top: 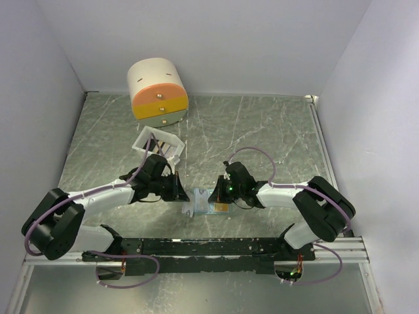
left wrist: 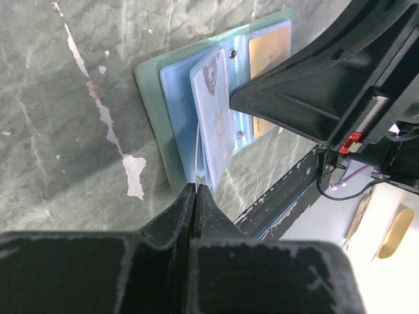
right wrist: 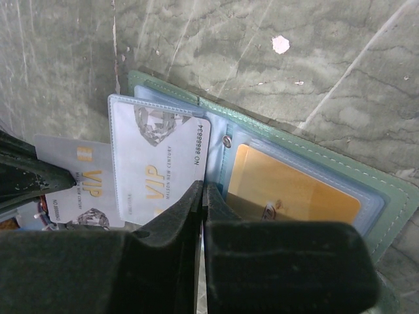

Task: Put the credit cards into the card holder
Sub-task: Turn over the card slot in the card holder.

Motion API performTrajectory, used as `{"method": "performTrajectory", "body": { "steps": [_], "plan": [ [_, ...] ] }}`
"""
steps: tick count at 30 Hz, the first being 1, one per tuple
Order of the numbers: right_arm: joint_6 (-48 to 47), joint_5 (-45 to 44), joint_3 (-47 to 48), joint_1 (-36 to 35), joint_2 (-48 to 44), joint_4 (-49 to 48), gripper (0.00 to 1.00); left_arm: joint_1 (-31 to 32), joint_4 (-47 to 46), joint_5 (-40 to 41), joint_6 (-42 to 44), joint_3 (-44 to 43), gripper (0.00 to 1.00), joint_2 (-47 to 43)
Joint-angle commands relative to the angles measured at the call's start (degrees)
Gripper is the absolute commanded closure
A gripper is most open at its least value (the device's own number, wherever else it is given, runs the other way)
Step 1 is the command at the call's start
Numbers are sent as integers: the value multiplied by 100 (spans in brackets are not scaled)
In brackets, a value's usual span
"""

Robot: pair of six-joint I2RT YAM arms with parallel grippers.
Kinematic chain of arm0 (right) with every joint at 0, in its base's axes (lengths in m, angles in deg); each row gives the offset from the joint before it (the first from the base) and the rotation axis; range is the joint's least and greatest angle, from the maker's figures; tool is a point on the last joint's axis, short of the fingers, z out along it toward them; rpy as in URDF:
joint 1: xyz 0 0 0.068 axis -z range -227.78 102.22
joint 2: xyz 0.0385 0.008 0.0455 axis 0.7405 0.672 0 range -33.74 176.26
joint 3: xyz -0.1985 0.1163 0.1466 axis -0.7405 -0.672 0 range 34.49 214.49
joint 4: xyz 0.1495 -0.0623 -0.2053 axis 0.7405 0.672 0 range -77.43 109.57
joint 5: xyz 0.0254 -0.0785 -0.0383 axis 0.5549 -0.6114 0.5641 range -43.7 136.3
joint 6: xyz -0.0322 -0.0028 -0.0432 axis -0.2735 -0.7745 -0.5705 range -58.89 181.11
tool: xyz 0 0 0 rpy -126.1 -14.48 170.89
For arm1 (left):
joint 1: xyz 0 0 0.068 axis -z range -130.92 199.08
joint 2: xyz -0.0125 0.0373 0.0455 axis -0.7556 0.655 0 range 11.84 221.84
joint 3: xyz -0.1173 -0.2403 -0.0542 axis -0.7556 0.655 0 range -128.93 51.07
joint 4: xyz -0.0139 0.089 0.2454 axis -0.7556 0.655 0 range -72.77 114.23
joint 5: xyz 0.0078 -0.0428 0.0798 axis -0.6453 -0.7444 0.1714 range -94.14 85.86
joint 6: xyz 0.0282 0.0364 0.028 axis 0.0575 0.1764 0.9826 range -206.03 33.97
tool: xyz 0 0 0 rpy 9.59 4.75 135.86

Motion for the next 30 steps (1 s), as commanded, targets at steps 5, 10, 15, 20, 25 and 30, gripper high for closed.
{"method": "performTrajectory", "body": {
  "steps": [5, 10, 15, 20, 25, 30],
  "plan": [
    [-65, -283, 2, -46, -90, 509, 87, 29, -442, -310, -162, 78, 93, -193],
    [-187, -585, 188, -44, -485, 965, 79, 29, -733, -525, -253, 79, 93, -166],
    [-243, -950, 312, -41, -907, 1446, 74, 32, -1031, -729, -368, 47, 93, 7],
    [-284, -1185, 362, -42, -1502, 1795, 70, 37, -1335, -895, -486, 18, 93, 127],
    [-289, -1253, 402, -43, -1915, 2036, 68, 44, -1714, -1085, -641, -2, 93, 386],
    [-294, -1411, 459, -42, -2385, 2329, 67, 121, -2147, -1200, -834, -61, 93, 652]
  ]
}}
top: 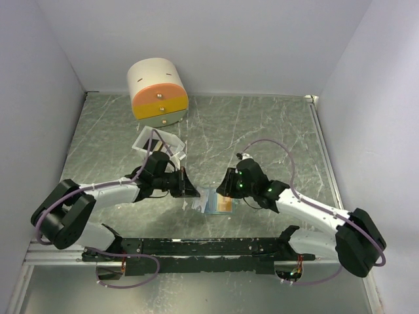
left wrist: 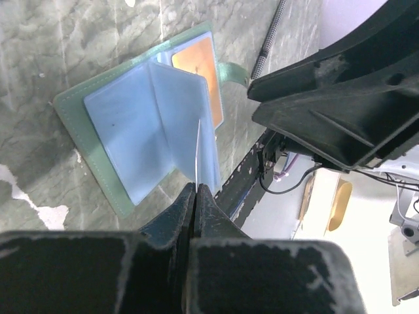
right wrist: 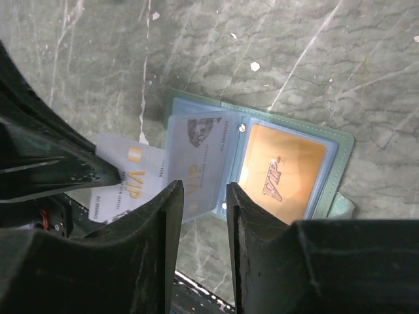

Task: Put the credit cards into the card holder
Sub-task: Turn over the card slot in the card holder.

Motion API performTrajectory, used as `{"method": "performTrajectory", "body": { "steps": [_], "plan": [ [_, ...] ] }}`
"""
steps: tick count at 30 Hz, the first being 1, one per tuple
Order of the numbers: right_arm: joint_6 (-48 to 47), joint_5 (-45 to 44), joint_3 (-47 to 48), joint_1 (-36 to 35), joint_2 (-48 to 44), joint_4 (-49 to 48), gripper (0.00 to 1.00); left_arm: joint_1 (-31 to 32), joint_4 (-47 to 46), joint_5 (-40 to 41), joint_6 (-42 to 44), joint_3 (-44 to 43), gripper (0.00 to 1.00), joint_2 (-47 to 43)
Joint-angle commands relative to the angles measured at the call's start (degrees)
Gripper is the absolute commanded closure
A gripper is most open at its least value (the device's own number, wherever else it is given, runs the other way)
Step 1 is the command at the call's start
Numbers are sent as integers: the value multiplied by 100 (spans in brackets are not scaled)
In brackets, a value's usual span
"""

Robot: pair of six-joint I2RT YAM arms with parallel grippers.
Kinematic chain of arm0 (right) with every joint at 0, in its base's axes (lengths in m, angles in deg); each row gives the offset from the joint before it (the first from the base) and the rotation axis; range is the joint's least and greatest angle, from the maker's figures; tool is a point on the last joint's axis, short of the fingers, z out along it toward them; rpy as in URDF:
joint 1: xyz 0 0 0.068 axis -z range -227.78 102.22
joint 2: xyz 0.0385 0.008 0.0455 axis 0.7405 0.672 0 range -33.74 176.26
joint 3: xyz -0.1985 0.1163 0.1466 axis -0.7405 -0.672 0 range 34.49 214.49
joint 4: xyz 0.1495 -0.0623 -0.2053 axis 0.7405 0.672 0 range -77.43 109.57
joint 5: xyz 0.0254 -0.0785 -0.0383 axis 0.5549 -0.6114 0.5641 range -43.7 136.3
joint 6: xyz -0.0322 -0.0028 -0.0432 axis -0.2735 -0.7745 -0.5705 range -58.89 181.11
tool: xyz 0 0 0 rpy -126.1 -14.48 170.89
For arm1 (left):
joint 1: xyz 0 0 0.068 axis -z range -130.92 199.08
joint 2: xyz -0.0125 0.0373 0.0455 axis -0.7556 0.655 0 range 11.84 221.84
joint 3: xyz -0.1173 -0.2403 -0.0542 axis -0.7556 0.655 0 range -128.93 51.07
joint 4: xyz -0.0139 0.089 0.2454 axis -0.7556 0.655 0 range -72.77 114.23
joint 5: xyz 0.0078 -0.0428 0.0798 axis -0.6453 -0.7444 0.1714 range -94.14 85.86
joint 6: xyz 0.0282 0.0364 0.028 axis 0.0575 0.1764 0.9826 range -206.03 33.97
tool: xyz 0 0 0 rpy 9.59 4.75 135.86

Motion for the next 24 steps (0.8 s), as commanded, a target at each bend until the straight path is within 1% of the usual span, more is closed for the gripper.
{"method": "performTrajectory", "body": {
  "steps": [1, 7, 16, 24],
  "plan": [
    [-74, -269, 159, -14, -493, 398, 66, 143, -596, -256, -175, -158, 93, 242],
    [-121, -377, 186, -9, -873, 644, 65, 304, -658, -202, -182, -413, 93, 567],
    [-146, -347, 66, -10, -860, 665, 65, 337, -652, -75, -166, -488, 93, 779],
    [22, -28, -299, -8, -663, 164, 65, 342, -118, 254, 62, -543, 93, 554]
  ]
}}
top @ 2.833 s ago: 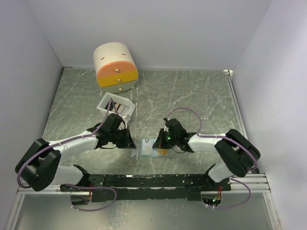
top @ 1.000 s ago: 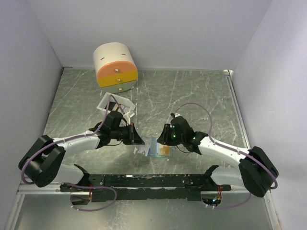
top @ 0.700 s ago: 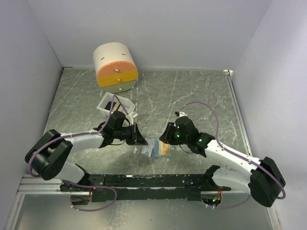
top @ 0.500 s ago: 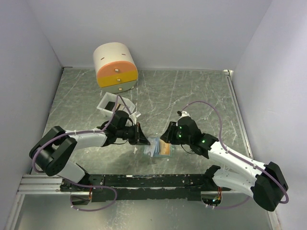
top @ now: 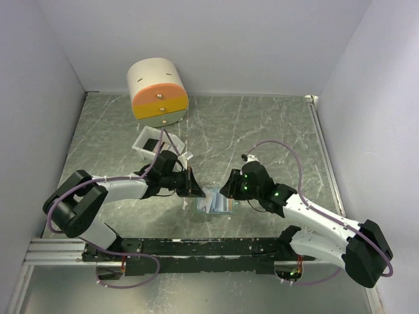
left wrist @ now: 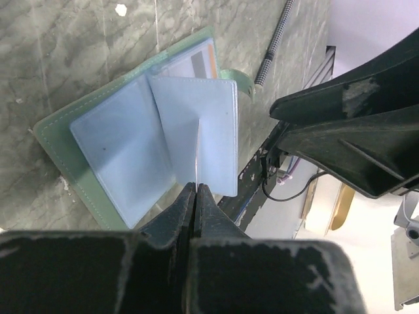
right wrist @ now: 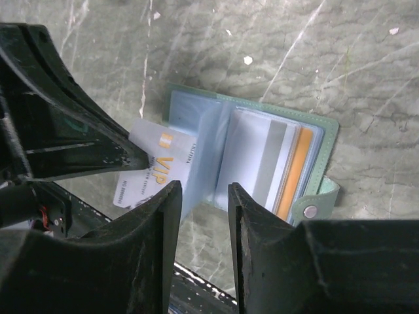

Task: Put the credit cards into the card holder
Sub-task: Turn over the card slot in the card holder.

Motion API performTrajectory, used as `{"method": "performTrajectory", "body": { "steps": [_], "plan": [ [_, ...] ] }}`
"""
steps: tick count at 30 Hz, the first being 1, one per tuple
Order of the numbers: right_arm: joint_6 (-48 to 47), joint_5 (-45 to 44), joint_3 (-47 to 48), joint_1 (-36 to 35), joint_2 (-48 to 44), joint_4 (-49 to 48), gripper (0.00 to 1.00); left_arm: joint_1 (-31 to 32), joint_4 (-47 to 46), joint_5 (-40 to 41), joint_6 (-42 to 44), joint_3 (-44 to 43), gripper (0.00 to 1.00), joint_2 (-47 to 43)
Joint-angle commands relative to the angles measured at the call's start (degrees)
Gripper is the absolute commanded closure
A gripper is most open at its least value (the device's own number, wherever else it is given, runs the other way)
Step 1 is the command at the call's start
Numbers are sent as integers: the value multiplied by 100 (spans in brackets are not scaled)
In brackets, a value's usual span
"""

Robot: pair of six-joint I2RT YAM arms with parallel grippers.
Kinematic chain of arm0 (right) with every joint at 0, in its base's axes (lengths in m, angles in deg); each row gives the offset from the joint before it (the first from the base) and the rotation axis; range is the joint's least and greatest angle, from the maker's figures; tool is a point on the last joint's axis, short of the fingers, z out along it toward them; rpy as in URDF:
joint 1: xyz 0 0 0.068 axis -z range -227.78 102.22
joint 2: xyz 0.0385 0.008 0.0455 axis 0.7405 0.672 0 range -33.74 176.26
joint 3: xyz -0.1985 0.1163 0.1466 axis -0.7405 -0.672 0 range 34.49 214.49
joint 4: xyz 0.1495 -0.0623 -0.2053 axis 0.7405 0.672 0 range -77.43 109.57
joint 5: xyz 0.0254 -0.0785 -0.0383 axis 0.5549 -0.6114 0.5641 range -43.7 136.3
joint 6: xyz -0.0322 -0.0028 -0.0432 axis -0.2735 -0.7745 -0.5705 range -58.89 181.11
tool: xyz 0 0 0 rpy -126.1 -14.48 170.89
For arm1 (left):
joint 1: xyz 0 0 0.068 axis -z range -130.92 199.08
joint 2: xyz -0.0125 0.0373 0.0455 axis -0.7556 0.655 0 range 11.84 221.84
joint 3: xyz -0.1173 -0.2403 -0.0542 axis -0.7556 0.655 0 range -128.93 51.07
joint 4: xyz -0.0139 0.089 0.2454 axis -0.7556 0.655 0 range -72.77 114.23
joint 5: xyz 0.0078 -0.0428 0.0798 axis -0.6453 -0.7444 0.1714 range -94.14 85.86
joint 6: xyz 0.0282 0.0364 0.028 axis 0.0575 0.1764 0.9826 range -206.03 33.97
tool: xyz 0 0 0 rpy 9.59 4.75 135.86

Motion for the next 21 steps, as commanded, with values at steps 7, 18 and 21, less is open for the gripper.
{"method": "performTrajectory", "body": {
  "steps": [7, 18, 21],
  "plan": [
    [335, 756, -451, -12, 395, -1133, 65, 49, 1593, 1349, 605, -388, 93, -1071],
    [97, 123, -261, 12, 564, -646, 64, 99, 1544, 1187, 380, -485, 93, -1629],
    [-14, 21, -222, 108, 690, -535, 65, 105, 1221, 997, 283, -369, 93, -1366]
  ]
}}
